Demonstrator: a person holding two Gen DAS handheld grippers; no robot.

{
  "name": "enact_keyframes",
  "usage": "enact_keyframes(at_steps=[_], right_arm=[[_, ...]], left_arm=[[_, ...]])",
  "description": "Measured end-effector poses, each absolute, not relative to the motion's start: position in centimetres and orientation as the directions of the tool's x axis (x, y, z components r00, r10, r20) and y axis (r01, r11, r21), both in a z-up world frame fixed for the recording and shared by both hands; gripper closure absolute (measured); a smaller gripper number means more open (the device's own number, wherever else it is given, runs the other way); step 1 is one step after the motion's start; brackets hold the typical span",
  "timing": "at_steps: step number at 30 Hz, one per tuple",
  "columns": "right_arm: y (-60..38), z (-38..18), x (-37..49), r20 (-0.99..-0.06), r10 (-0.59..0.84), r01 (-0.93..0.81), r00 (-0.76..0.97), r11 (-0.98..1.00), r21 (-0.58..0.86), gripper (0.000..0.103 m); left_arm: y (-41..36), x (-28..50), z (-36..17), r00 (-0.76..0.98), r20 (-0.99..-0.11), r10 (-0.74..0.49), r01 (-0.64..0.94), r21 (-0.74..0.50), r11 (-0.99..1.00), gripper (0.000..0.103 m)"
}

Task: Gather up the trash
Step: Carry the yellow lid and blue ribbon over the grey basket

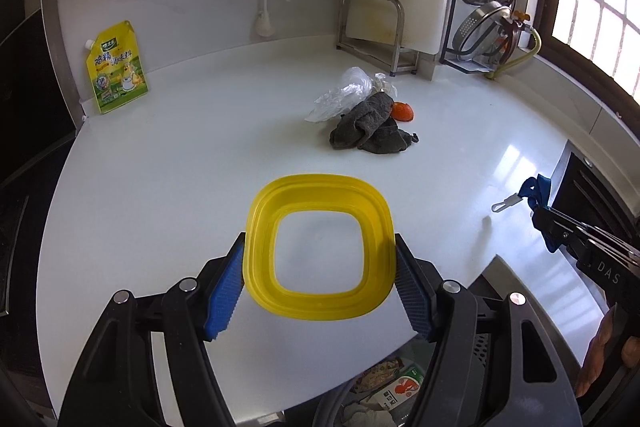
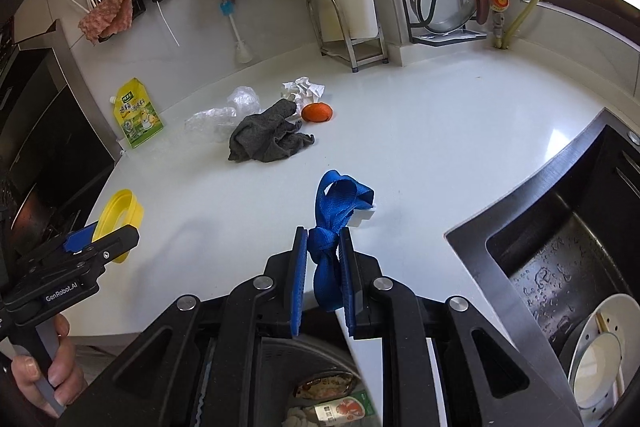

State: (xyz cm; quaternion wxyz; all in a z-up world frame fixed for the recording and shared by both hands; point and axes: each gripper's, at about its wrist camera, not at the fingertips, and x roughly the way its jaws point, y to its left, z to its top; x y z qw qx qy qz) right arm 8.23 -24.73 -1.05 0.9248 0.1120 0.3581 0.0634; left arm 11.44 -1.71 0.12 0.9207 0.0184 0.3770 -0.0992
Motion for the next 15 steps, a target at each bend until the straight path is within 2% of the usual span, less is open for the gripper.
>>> enact_keyframes(at_steps=[15], right_arm=[[-22.0,-2.6,-3.3,-0.654,0.203,-0.008,0.729,0.957,0.288,0.087]], left_arm=[[-1.6,2.3,-0.1,0.694,-0.692,-0.2,0.254,-0.025,0.967,0.036]])
